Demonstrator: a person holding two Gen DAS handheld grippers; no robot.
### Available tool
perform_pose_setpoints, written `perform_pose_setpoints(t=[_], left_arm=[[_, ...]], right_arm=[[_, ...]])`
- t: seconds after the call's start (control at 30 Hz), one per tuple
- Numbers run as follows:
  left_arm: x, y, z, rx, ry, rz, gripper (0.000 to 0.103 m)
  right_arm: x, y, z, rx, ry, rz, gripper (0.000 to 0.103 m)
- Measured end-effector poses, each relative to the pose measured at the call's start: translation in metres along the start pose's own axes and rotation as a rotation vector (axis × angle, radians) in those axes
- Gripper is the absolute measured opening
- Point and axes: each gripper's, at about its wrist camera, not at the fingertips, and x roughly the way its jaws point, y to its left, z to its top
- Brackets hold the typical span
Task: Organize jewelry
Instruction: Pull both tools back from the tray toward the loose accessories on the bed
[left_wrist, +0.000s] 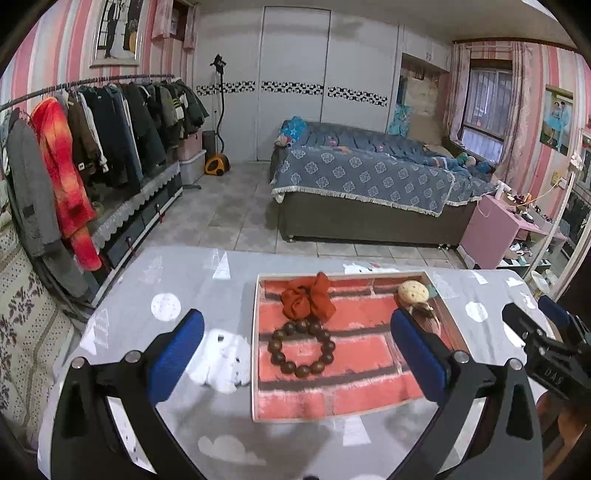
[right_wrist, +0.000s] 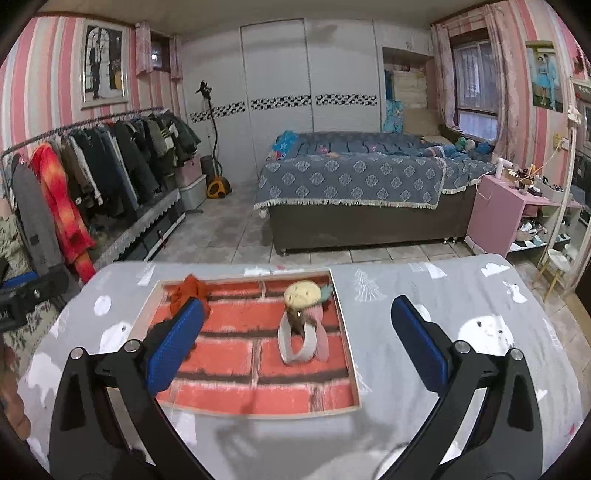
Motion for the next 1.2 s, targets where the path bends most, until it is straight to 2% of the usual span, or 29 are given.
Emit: perform_pose_setpoints(t=[0.13, 0.37, 0.6, 0.93, 1.2], left_arm=[[-0.019, 0.0, -0.013, 0.021, -0.008, 0.012, 0.099], [-0.04, 0.004, -0.044, 0.075, -0.012, 0.053, 0.099], [-0.051, 0.023, -0.071, 0.049, 0.021, 0.045, 0.099], [-0.06, 0.055, -0.115, 0.036, 0.055, 0.078, 0.099], [-0.06, 0.076, -0.147, 0.048, 0.079, 0.1, 0.099]], right_arm=[[-0.024, -0.008, -0.012, -0.025, -0.004, -0.052, 0.099], [-0.058, -0.032, -0.035, 0.008, 0.013, -0.097, 0.099], [-0.088, -0.053, -0.063, 0.032, 0.02, -0.128, 0.099], [-0.096, -0.062, -0.119, 0.022, 0.085, -0.183, 0.099], [-0.102, -0.066, -0.15, 0.034, 0.115, -0.198, 0.099]])
